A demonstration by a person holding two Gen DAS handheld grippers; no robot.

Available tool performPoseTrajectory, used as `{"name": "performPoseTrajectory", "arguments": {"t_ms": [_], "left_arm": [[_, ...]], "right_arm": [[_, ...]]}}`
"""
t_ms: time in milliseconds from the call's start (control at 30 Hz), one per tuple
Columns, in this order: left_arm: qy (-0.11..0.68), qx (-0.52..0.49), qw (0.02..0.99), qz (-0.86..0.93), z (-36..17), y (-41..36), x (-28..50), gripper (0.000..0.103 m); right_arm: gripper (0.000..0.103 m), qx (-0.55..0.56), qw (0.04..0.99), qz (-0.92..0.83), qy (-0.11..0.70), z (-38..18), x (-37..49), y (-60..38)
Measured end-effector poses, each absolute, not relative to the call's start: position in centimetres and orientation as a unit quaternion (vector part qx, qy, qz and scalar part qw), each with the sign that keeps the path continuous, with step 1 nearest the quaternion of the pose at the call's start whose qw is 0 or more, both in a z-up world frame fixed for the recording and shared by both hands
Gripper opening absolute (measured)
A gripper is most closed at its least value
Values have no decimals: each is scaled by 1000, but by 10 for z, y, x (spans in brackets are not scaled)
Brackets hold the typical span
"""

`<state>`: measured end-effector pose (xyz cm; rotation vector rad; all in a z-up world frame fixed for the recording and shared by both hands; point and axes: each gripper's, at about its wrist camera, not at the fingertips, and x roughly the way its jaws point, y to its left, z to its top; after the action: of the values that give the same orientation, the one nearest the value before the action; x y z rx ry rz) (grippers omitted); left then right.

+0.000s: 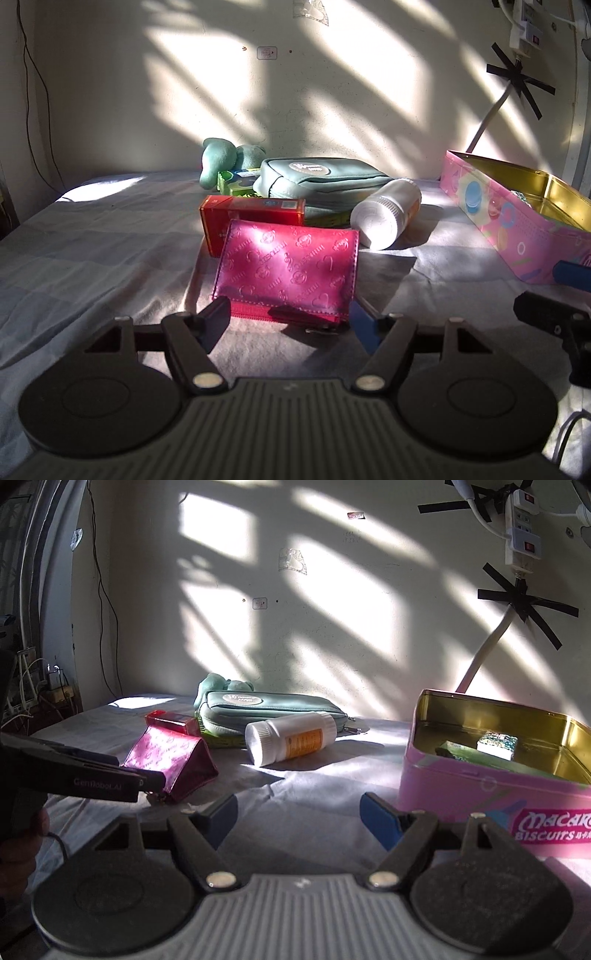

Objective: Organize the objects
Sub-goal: 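Move the left gripper to the pink wallet and grasp it, then lift the pink wallet and carry it over the pink tin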

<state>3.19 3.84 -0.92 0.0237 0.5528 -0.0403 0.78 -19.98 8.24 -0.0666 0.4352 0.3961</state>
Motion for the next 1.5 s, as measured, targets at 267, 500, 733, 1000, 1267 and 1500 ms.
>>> {"name": "performPoseTrajectory", "arguments": {"t_ms": [267, 500, 733, 1000, 1267, 1500], "left_arm": [[265, -41, 963, 10, 1, 85, 39, 73], [265, -77, 960, -53, 2, 100, 71, 73], [298, -168, 928, -147, -17, 107, 95, 67], [293, -142, 929, -176, -22, 93, 91, 51], [286, -108, 929, -210, -22, 81, 80, 51], [282, -76, 923, -249, -23, 59, 65, 51]], "right_arm": [[76, -59, 938, 246, 237, 76, 19, -165], [70, -31, 913, 303, 270, 78, 50, -136], [49, 48, 882, 338, 326, 65, 95, -125], [35, 76, 866, 367, 330, 60, 105, -124], [30, 51, 881, 347, 318, 63, 84, -136], [30, 33, 891, 333, 307, 66, 57, -158]]}}
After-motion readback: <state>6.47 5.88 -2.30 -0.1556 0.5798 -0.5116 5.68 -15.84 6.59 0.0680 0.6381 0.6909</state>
